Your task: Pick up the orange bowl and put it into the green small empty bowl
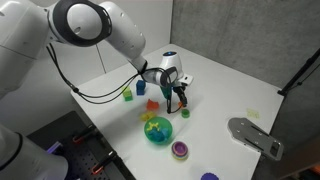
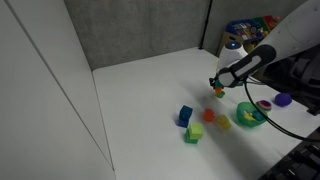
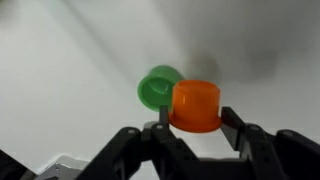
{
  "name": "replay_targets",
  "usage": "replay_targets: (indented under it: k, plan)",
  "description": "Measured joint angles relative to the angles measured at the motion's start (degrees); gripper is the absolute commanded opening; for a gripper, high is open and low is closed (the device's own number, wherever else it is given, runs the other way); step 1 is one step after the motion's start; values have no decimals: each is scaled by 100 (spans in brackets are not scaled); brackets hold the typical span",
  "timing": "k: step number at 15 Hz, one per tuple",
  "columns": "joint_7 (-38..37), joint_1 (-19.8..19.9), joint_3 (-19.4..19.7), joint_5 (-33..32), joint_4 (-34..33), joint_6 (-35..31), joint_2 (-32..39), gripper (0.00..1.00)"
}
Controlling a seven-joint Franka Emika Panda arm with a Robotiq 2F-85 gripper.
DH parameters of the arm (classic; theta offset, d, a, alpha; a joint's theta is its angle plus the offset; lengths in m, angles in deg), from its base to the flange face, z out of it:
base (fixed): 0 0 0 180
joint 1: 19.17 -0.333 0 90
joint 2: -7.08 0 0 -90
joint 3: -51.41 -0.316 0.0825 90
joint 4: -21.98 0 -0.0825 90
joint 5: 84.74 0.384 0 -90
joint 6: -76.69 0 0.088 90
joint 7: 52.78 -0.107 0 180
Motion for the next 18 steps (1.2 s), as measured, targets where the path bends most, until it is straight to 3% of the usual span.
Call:
replay_targets:
  k: [8,18]
  plan:
    - [-17,-143,676,-3,452,-604,-78,30]
    - [-91,-652,908,343,987,-1587,-12,30]
